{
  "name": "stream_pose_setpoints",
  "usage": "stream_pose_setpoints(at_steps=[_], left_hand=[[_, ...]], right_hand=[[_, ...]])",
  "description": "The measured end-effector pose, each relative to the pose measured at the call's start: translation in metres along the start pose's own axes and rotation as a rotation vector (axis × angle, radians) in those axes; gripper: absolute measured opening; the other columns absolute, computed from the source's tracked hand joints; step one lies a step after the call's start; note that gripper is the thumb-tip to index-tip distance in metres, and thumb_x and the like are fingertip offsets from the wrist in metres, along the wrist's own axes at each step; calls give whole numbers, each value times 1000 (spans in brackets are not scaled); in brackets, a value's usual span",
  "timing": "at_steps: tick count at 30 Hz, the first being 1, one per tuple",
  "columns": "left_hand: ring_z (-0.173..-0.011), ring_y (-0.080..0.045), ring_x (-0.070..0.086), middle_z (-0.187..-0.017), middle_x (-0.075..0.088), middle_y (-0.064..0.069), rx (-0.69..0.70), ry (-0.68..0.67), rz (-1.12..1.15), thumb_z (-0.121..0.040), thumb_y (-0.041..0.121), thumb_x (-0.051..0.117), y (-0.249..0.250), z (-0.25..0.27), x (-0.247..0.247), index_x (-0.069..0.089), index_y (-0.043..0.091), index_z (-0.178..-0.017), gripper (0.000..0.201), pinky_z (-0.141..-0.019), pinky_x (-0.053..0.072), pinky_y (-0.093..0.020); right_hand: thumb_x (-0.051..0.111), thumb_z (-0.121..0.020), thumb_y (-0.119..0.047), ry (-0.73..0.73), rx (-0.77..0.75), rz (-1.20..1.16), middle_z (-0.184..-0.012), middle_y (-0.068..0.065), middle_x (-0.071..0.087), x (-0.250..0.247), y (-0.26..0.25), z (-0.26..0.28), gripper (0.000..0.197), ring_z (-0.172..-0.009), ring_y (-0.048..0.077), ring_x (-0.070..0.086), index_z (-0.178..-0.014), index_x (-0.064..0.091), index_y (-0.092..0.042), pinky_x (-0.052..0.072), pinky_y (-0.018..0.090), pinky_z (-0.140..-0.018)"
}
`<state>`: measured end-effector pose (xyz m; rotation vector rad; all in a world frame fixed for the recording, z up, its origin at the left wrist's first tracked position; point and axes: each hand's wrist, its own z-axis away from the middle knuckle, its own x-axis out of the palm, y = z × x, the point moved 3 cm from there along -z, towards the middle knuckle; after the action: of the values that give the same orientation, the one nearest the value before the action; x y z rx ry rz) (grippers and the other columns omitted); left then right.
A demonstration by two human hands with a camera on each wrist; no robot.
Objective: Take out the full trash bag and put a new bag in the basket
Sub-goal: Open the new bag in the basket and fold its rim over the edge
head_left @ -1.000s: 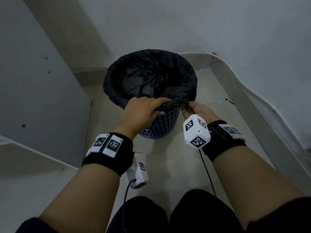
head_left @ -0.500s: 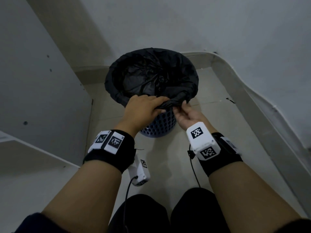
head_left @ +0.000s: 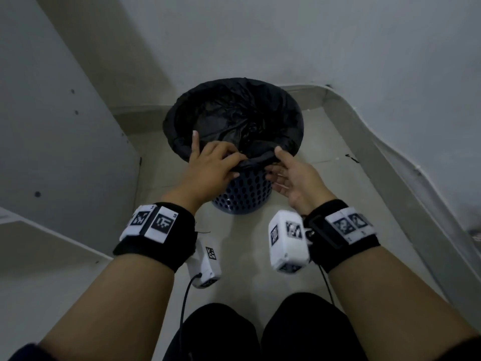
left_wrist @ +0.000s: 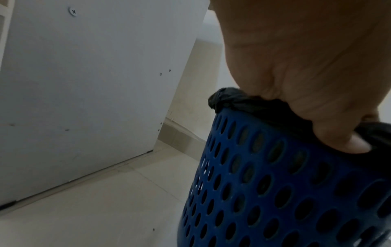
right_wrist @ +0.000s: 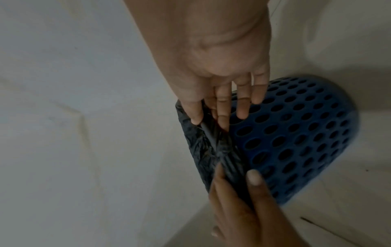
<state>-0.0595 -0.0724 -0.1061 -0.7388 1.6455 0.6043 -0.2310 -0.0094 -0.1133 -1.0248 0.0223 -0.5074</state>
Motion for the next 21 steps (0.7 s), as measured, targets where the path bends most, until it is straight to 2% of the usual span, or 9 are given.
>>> stream_pose_setpoints(at_steps=[2,3,5,6,8,11,14,17,21], left_hand=[[-130,-25,42,-137,48,-1,-4,-67,75,-91,32,62,-1,-1,-4,47,27,-139,50,-118,-2,-54],[-131,-22,43,-142,46,1,-10,-95,127,-91,35,61,2,-2,-6,39,29,-144,57,-119,8,-49],[-127,-19,51,-145,48,5,-34,-122,170,-95,40,54,8,-5,-8,28,34,-148,60,-106,35,-42],[-121,-18,55,-142,53,7,-35,-113,136,-96,42,50,10,-5,-8,28,37,-148,56,-95,41,-39],[-113,-17,60,-132,60,12,-31,-87,54,-99,43,45,11,-5,-8,33,41,-145,47,-81,39,-35],[-110,-17,60,-126,63,12,-32,-69,36,-100,43,44,12,-4,-9,36,41,-143,44,-76,34,-34],[-109,-17,61,-123,65,11,-42,-51,54,-99,44,44,12,-4,-9,37,41,-142,43,-76,34,-34],[-107,-17,62,-119,67,10,-56,-46,68,-99,46,44,10,-4,-7,38,43,-141,43,-74,34,-33],[-106,-17,62,-117,68,11,-53,-60,79,-99,46,43,10,-6,-7,37,44,-141,43,-71,26,-32]], right_hand=[[55,-93,-44,-36,-15,48,-79,-5,70,10,7,3,29,-71,11,53,-99,66,-19,36,26,-66],[55,-93,-45,-69,-10,84,-80,-6,71,14,11,4,31,-73,11,51,-103,67,-18,35,26,-65],[56,-92,-46,-125,23,162,-80,-6,68,21,18,5,33,-76,12,48,-100,70,-18,36,26,-65],[57,-91,-46,-135,47,181,-79,-4,64,21,20,5,33,-74,13,48,-96,70,-16,39,26,-66],[63,-88,-45,-115,61,123,-84,0,60,17,19,2,35,-74,15,53,-99,68,-12,47,29,-70],[67,-87,-34,-103,-46,-129,-96,4,70,9,6,-7,34,-83,18,65,-110,65,-9,52,32,-75],[62,-92,-16,-113,-126,-252,-97,6,69,9,-10,-14,26,-80,17,66,-115,60,-6,54,24,-60],[53,-96,-6,-75,-66,-353,-91,7,63,7,-8,-24,9,-75,16,60,-99,60,-1,53,17,-53],[42,-100,-4,-56,36,-613,-95,8,59,3,2,-26,19,-84,20,58,-84,53,-3,55,18,-55]])
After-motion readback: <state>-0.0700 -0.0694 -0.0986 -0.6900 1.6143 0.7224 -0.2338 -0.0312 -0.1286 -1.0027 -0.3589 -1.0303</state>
